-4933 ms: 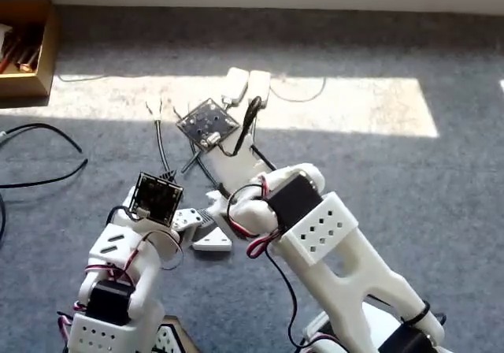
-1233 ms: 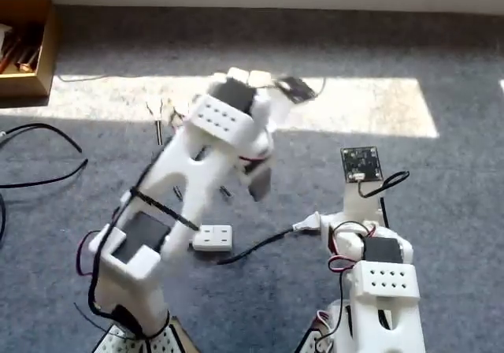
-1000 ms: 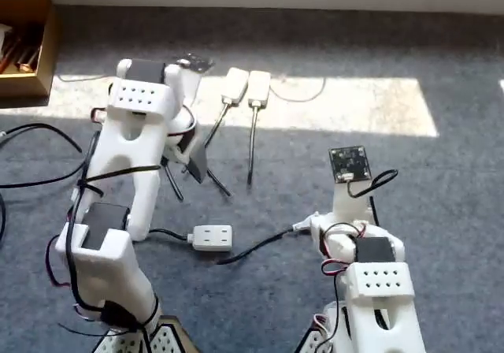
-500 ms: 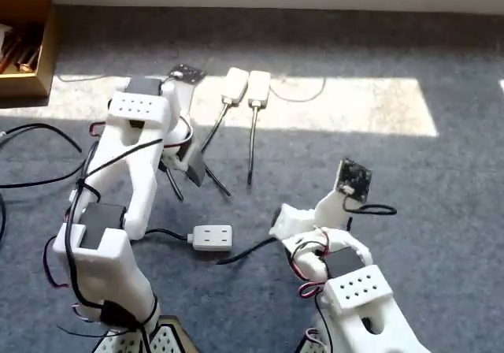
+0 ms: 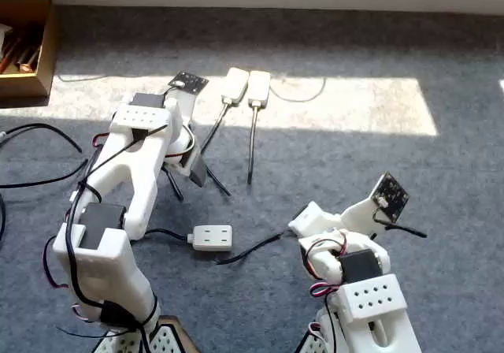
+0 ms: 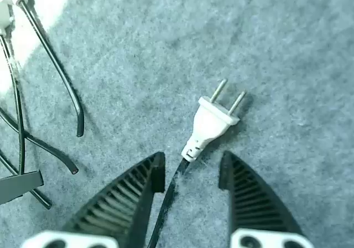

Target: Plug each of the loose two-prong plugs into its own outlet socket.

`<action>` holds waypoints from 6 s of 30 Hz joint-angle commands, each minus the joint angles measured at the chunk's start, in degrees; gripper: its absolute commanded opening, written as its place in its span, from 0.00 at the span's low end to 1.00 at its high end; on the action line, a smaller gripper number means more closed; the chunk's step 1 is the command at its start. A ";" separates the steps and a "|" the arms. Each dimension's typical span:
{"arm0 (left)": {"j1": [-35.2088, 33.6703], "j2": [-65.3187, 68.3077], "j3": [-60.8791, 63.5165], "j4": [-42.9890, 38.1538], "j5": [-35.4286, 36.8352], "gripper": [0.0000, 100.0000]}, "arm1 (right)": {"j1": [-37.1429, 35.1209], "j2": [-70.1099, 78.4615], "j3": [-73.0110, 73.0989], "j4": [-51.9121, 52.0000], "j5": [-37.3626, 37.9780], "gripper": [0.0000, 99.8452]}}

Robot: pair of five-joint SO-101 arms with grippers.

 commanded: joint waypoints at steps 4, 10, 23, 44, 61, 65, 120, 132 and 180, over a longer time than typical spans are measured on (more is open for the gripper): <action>-0.31 -2.86 -0.40 -0.70 1.49 0.27 | -7.08 -9.54 6.64 -3.74 0.35 0.33; -0.75 -3.38 -0.40 -0.26 5.19 0.27 | -10.59 -10.95 10.07 -12.18 0.26 0.07; -0.66 -3.21 -0.04 -0.26 5.19 0.27 | -10.33 -10.77 11.74 -13.23 0.44 0.09; -0.66 -2.95 -0.04 -0.62 5.27 0.27 | -3.82 32.04 -22.11 3.47 -3.08 0.09; -0.75 -2.95 0.04 -0.44 5.27 0.27 | -4.00 38.90 -22.90 0.40 -9.85 0.09; -0.75 -2.95 0.04 -0.35 5.27 0.27 | -3.91 38.73 -22.37 -4.18 -13.10 0.09; -0.75 -2.95 0.13 -0.18 5.36 0.27 | -0.48 45.23 -18.33 -8.22 -15.47 0.09; -0.75 -2.95 0.13 -0.18 5.36 0.27 | 0.13 55.25 -23.87 -7.78 -5.45 0.09; -13.85 -1.36 -44.88 29.54 2.81 0.27 | 3.65 54.99 -55.34 25.71 59.08 0.01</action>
